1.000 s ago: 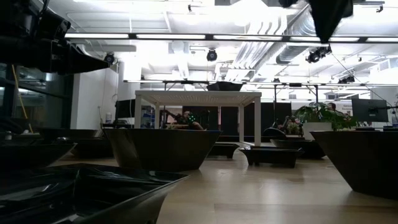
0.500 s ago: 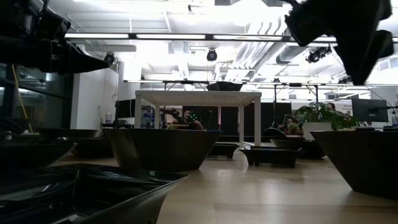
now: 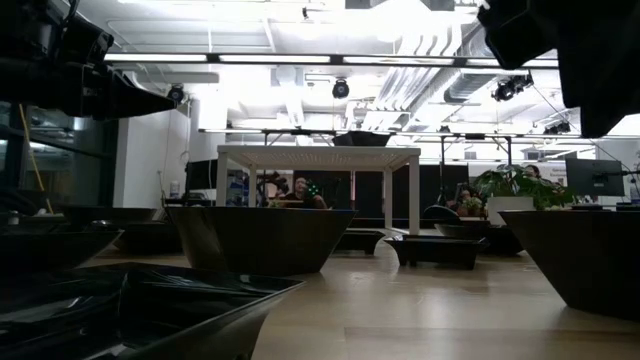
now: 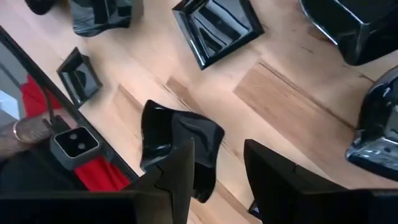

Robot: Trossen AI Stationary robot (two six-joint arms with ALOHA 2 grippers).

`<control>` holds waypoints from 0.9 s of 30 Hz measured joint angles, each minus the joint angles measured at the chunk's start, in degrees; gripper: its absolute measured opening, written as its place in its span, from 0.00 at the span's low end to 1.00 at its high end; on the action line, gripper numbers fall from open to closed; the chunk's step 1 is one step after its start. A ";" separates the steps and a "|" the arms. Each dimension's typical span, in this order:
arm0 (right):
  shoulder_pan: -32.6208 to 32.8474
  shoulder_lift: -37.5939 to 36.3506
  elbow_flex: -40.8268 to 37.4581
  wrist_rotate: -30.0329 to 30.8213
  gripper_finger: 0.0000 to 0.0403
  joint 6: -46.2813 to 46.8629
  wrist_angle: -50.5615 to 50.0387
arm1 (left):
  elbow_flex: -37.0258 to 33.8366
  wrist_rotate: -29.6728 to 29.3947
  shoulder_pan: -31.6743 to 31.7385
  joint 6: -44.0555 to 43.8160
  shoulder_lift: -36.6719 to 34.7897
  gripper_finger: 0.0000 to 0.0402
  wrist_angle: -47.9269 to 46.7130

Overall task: Pick & Place Mini shaped plates
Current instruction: Stack the black distorted square plate on top of the black distorted square plate on the shelf

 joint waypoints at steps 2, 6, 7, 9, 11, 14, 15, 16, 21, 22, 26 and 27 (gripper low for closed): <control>0.72 0.10 0.00 0.36 0.33 0.69 0.91 | -0.02 0.00 -0.01 0.00 -0.02 0.18 0.00; 1.63 1.29 0.00 -0.18 0.33 2.19 1.15 | -0.02 0.00 0.01 0.00 -0.01 0.18 -0.02; 1.73 1.95 0.00 -0.77 0.33 2.24 1.42 | -0.01 -0.01 0.01 0.00 -0.02 0.18 0.00; 1.80 3.24 0.01 -1.45 0.33 1.54 3.08 | -0.01 0.01 0.01 0.00 -0.01 0.18 -0.01; 1.80 4.52 0.09 -1.88 0.33 0.70 4.00 | 0.00 0.00 0.01 0.00 0.00 0.18 -0.01; 1.69 5.76 0.09 -2.52 0.33 0.31 4.06 | 0.00 0.02 0.00 0.00 -0.02 0.18 0.00; 1.69 5.84 0.09 -2.61 0.33 0.30 3.87 | 0.00 0.02 0.00 0.00 -0.02 0.18 0.00; 1.69 5.85 0.09 -2.51 0.33 0.30 3.80 | 0.00 0.00 0.01 0.00 -0.01 0.18 -0.01; 1.67 5.85 0.09 -1.84 0.33 -0.13 3.71 | -0.01 0.01 0.00 0.00 -0.02 0.18 0.00; 1.67 5.85 0.09 -1.76 0.33 -0.27 3.69 | -0.02 0.00 0.02 0.00 -0.02 0.18 0.00; 1.67 5.85 0.09 -0.30 0.33 -1.83 3.42 | 0.00 0.00 0.00 0.00 0.00 0.18 0.00; 1.69 5.85 0.09 0.04 0.33 -2.06 3.11 | -0.02 0.01 0.00 0.00 -0.01 0.18 0.00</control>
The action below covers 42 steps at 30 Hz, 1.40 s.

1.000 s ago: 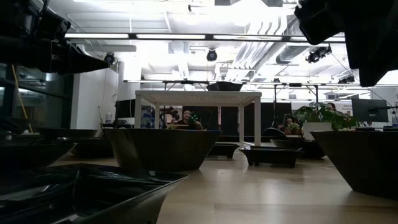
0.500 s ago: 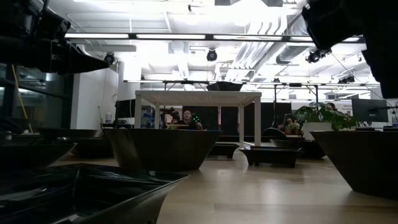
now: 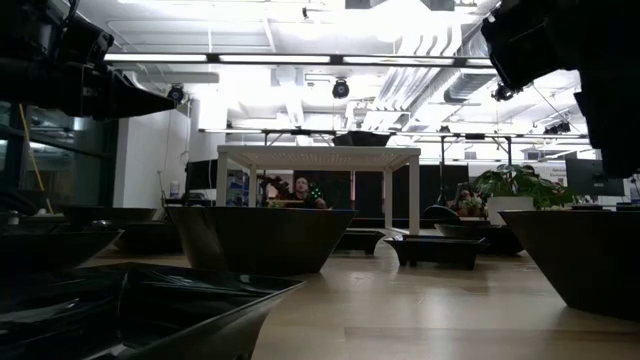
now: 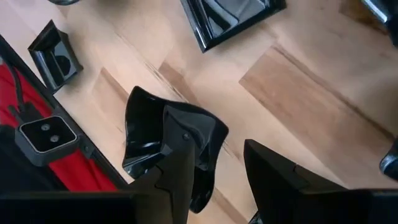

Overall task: Pick & Place Mini shaped plates
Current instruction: Stack the black distorted square plate on top of the black distorted square plate on the shelf

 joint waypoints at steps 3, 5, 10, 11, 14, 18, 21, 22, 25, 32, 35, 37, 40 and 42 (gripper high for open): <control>0.04 0.00 0.00 0.03 0.33 -0.16 -2.31 | 0.00 0.00 0.02 0.00 0.00 0.18 0.00; 0.04 0.00 0.00 -0.67 0.33 -0.15 -3.70 | 0.00 -0.01 0.00 0.00 0.00 0.18 -0.01; 0.04 0.00 0.00 -1.08 0.33 -0.14 -6.43 | 0.00 0.01 0.00 0.00 0.01 0.18 -0.01; 0.04 0.00 0.00 -1.07 0.33 -0.11 -6.59 | 0.01 -0.01 0.00 0.00 0.01 0.18 -0.01; 0.04 0.00 0.39 -1.14 0.33 -0.09 -7.07 | 0.02 -0.01 0.00 0.00 0.01 0.18 0.00; -0.19 -0.02 3.46 -0.70 0.33 -0.13 -12.45 | 0.02 -0.01 0.02 0.00 0.01 0.18 -0.02; -0.31 -0.02 6.87 -0.17 0.33 -0.38 -17.02 | 0.02 -0.01 0.00 0.00 -0.01 0.18 0.00; -0.38 0.11 7.94 -0.15 0.33 -0.52 -18.28 | 0.01 -0.01 0.00 0.00 -0.01 0.18 0.00; -0.74 2.23 11.56 -0.96 0.33 -1.73 -21.78 | 0.02 -0.01 0.02 0.00 0.00 0.18 -0.02; -0.74 9.73 18.15 -5.53 0.33 -3.75 -23.13 | 0.01 -0.01 0.00 0.00 -0.01 0.18 0.00; -0.74 12.25 20.26 -6.87 0.33 -3.87 -23.17 | 0.02 -0.01 0.02 0.00 -0.01 0.18 0.00; -0.74 13.50 21.21 -7.29 0.33 -4.05 -23.07 | 0.01 -0.01 0.01 0.00 -0.01 0.18 0.00; -0.85 15.00 21.59 -7.53 0.33 -3.86 -23.15 | 0.02 -0.01 0.00 0.00 0.01 0.18 0.00; -1.03 15.70 21.66 -8.43 0.33 -3.74 -23.04 | 0.02 -0.01 0.02 0.00 0.00 0.18 -0.01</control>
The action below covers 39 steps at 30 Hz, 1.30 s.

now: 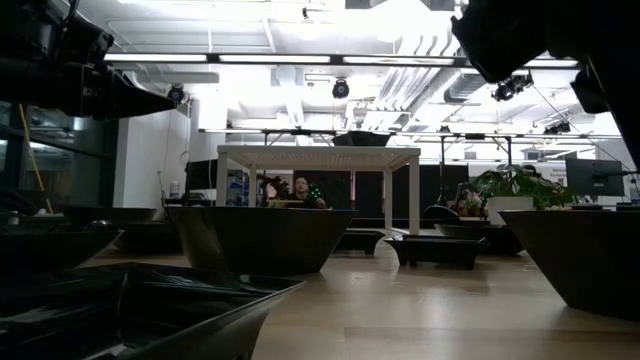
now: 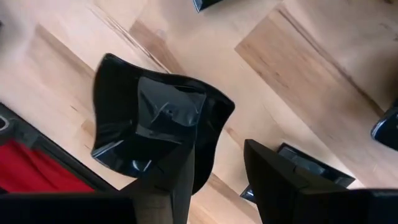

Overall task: Pick & Place Mini shaped plates
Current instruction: Stack the black distorted square plate on top of the black distorted square plate on the shelf

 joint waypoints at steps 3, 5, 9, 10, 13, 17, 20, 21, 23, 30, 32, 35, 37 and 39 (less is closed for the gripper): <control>-0.02 0.67 0.02 -1.01 0.33 0.07 -0.01 | -0.02 0.00 -0.01 0.00 0.01 0.18 0.01; -0.02 0.78 0.02 -1.12 0.33 0.09 -0.02 | 0.00 0.00 -0.02 0.00 0.01 0.18 0.00; -0.02 0.87 0.02 -0.71 0.33 0.75 0.08 | -0.01 0.00 -0.02 0.00 0.00 0.18 0.01; -0.02 1.11 0.02 -0.75 0.33 0.79 0.28 | 0.00 0.00 0.00 0.00 -0.01 0.18 0.01; -0.02 2.20 0.02 -0.82 0.33 0.63 0.79 | -0.02 0.00 -0.02 0.00 0.00 0.18 0.01; -0.02 2.53 0.02 -0.50 0.33 -0.19 1.77 | -0.02 0.00 -0.02 0.00 0.01 0.18 0.01; -0.37 2.55 -0.02 -0.44 0.33 -0.33 1.71 | 0.00 0.00 0.00 0.00 0.01 0.18 0.01; -0.47 2.55 -0.20 -0.39 0.33 -0.34 1.88 | 0.00 0.00 -0.02 0.00 0.00 0.18 0.00; -0.81 2.55 -0.95 -0.71 0.33 -0.33 2.11 | -0.01 0.00 -0.02 0.00 0.00 0.18 0.00; -1.25 2.57 -3.97 -2.00 0.33 -0.37 6.44 | 0.00 0.00 0.00 0.00 -0.01 0.18 0.01; -1.25 2.62 -3.98 -2.02 0.33 -0.44 6.57 | 0.00 0.00 -0.02 0.00 -0.01 0.18 0.01; -1.25 2.62 -3.98 -2.03 0.33 -0.51 6.36 | 0.00 0.00 0.00 0.00 -0.01 0.18 -0.01; -1.25 2.62 -3.98 -2.02 0.31 -0.81 6.02 | 0.00 0.00 -0.01 0.00 0.01 0.18 0.00; -1.25 2.62 -3.98 -2.04 0.29 -1.21 5.49 | 0.00 0.00 -0.01 0.00 0.00 0.18 0.01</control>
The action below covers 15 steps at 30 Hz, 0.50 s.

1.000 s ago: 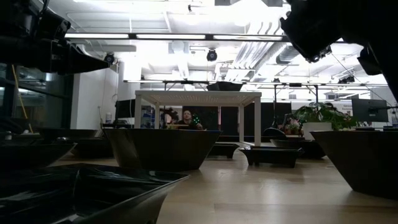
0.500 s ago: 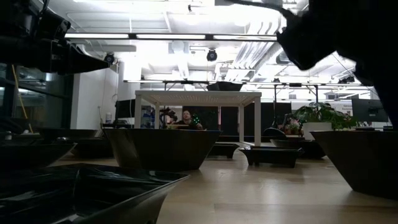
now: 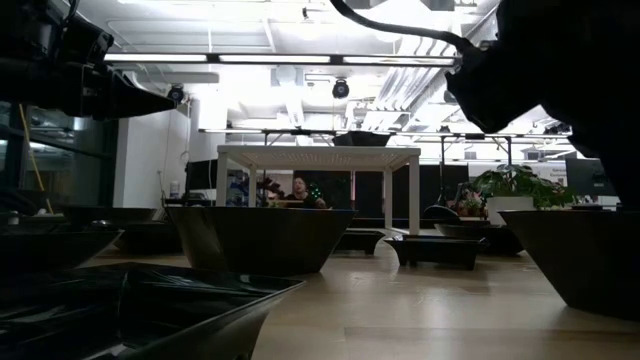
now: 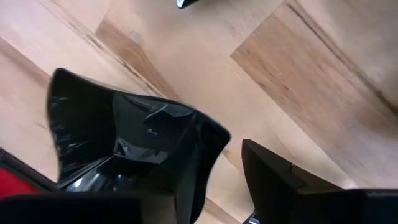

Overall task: Pick & Place Mini shaped plates
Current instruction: Stack the black distorted square plate on top of the black distorted square plate on the shelf

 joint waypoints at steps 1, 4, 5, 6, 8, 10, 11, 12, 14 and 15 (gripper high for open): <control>0.00 -0.08 0.00 0.00 0.27 -0.20 -0.18 | 0.00 0.00 0.00 0.00 -0.01 0.18 -0.02; 0.00 -0.20 0.00 -0.07 0.21 -0.49 -0.29 | -0.02 0.00 0.01 0.00 0.01 0.18 0.00; 0.00 -0.20 0.00 -0.19 0.20 -0.73 -0.31 | 0.00 0.00 -0.01 -0.02 -0.01 0.18 0.00; 0.00 -0.20 0.00 -0.26 0.18 -0.79 -0.31 | -0.02 0.00 0.00 0.00 0.00 0.18 0.00; 0.00 -0.20 0.00 -0.26 0.14 -1.05 -0.32 | 0.00 0.00 0.00 0.00 -0.01 0.18 0.00; 0.00 -0.20 0.00 -0.28 0.10 -1.63 -0.30 | -0.01 0.00 0.00 -0.01 -0.01 0.18 0.00; 0.00 -0.20 0.00 -0.28 0.08 -1.75 -0.31 | 0.00 0.00 0.01 0.00 -0.01 0.18 -0.01; 0.00 -0.20 0.00 -0.30 0.06 -1.91 -0.32 | 0.00 0.00 0.01 0.00 -0.01 0.18 -0.01; 0.00 -0.25 0.02 -0.51 0.02 -2.51 -0.26 | -0.01 0.00 0.00 0.00 0.00 0.18 -0.02; 0.00 -0.29 0.02 -0.67 0.01 -2.79 -0.25 | -0.02 0.00 -0.01 0.00 -0.01 0.18 0.00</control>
